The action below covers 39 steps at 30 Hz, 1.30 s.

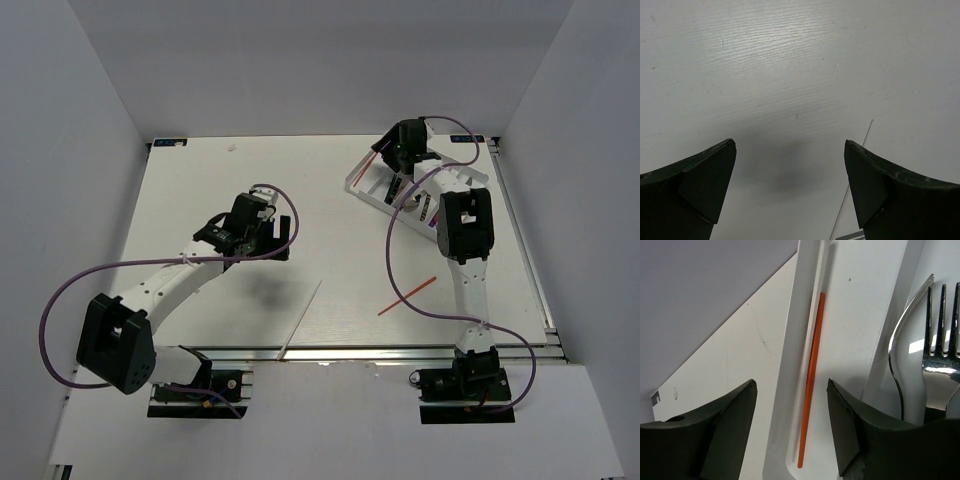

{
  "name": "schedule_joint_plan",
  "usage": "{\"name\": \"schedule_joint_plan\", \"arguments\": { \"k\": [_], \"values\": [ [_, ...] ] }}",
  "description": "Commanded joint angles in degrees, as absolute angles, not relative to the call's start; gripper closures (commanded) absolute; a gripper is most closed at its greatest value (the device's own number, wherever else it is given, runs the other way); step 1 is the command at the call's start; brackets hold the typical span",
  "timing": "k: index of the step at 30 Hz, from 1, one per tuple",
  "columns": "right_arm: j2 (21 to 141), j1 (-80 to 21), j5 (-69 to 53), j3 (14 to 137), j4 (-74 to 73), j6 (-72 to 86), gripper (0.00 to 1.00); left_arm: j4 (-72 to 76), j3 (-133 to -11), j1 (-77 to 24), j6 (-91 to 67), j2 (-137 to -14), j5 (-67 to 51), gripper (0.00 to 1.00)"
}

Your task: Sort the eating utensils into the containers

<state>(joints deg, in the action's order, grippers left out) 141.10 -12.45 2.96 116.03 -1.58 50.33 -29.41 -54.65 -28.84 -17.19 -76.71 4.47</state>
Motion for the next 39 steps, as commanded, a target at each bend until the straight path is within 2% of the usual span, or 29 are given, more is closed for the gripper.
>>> {"name": "schedule_joint_plan", "arguments": {
  "k": [1,6,9,12,15,19,23,30,39],
  "values": [
    [137.39,-12.13,2.55,116.37,0.09,48.87,0.36,-28.21,-54.58,-29.27,-17.4,-76.73,3.61,0.02],
    [129.13,-12.13,2.29,111.28,0.7,46.41,0.35,-29.61,-56.24,-33.03,-18.81,-80.23,4.91,0.02],
    [119.21,-12.65,1.23,103.91,1.84,42.38,0.34,-31.11,-57.04,-36.37,-20.74,-84.19,8.43,0.04],
    [106.57,-13.1,-1.39,95.99,-0.68,36.58,0.32,-30.76,-55.9,-39.8,-23.28,-86.48,8.44,0.09],
    [98.57,-13.27,-6.14,88.53,-5.7,31.3,0.31,-30.67,-55.63,-43.75,-24.25,-88.06,9.4,0.11],
    [88.79,-13.53,-9.93,70.9,-5.28,28.39,0.32,-30.76,-57.65,-47.28,-24.61,-90.95,10.36,0.17],
    [81.05,-13.97,-11.51,61.89,-4.13,27.6,0.32,-34.7,-60.29,-51.93,-25.75,-92.46,13.88,0.21],
    [71.65,-14.41,-12.83,53.89,-7.82,24.35,0.32,-41.12,-56.26,-55.63,-31.63,-84.05,18.28,0.22],
    [66.71,-14.5,-14.85,51.15,-7.91,24.35,0.32,-42.19,-48.87,-58.8,-36.21,-73.74,16.61,0.25]
  ]
}}
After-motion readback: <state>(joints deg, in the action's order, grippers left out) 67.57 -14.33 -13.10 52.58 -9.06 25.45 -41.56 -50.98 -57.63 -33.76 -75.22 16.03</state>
